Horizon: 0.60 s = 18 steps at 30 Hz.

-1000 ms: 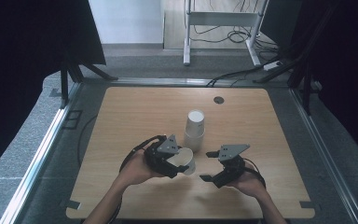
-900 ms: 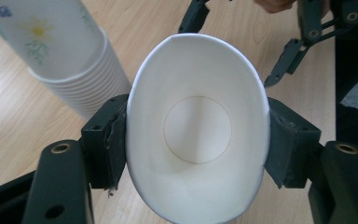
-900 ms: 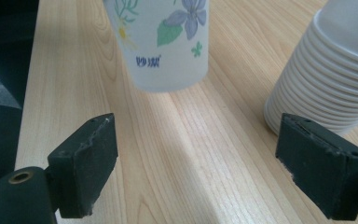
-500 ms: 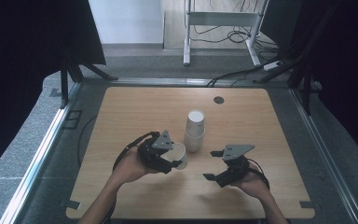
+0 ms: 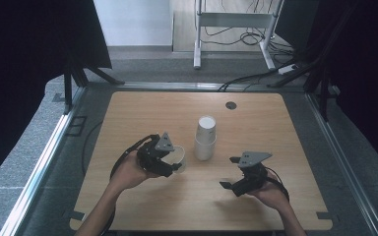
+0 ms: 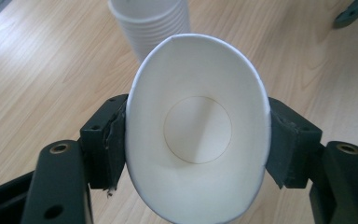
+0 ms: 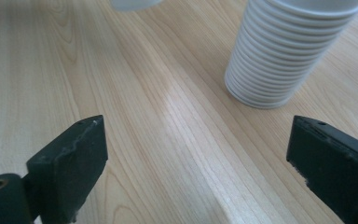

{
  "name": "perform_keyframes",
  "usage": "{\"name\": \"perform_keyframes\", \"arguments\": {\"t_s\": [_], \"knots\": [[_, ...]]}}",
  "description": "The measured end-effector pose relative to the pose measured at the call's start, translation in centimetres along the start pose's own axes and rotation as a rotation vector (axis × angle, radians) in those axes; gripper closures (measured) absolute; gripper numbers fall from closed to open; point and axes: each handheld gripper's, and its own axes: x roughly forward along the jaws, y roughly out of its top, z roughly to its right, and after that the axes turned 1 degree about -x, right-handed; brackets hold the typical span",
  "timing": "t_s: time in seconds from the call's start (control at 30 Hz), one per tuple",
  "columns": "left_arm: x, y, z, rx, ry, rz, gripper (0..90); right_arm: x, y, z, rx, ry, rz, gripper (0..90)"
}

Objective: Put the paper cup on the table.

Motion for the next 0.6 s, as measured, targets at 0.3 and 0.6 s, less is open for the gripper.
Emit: {"name": "perform_keyframes", "arguments": {"t_s": [0.3, 0.6], "knots": [[0.1, -0.8, -1.6, -0.035, 0.076, -0.073, 30.9, 0.0, -0.7, 0.5, 0.026, -0.022, -0.018, 1.8], [1.0, -1.7, -3.0, -0.063, 0.129, -0.152, 30.6, 0.2, -1.4, 1.0, 0.046, -0.046, -0.048, 3.2]]}}
